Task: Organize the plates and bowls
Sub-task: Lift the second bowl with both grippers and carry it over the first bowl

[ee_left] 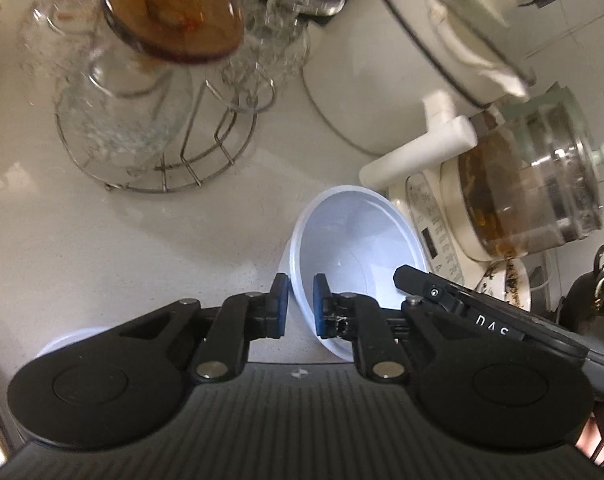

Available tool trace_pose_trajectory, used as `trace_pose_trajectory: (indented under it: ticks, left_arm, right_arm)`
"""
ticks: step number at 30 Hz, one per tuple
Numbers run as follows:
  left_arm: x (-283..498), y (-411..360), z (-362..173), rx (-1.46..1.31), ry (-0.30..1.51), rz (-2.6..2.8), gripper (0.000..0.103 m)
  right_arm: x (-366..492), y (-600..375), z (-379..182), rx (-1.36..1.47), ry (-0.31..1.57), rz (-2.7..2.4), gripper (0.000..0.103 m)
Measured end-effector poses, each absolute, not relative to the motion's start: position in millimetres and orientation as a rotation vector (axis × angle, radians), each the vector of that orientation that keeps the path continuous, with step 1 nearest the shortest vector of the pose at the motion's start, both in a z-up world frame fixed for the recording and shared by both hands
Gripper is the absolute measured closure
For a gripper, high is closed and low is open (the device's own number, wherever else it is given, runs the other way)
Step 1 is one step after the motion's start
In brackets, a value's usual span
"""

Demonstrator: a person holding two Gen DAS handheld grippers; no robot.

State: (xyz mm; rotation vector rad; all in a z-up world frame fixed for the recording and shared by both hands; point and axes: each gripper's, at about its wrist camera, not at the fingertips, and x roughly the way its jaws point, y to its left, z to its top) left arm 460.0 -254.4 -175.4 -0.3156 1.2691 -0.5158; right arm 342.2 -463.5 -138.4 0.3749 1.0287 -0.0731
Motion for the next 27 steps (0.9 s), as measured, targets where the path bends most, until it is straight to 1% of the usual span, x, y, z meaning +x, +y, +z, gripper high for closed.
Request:
trace_pose_trajectory:
  ticks: [14, 20, 27]
  left_arm:
    - [431, -214, -113, -0.355, 1.178, -0.542, 0.088]
    - [414, -192, -93, -0.350, 1.139, -0.555, 0.088]
    - [394, -166, -81, -0.350, 1.107, -0.533, 0.088]
  right_arm:
    - [304, -431, -80, 0.401, 0.940, -0.112, 0.090]
    - [286, -415, -66, 0.425, 0.912, -0.107, 0.089]
    - [272, -392, -57, 0.429, 0.890, -0.078, 0.089]
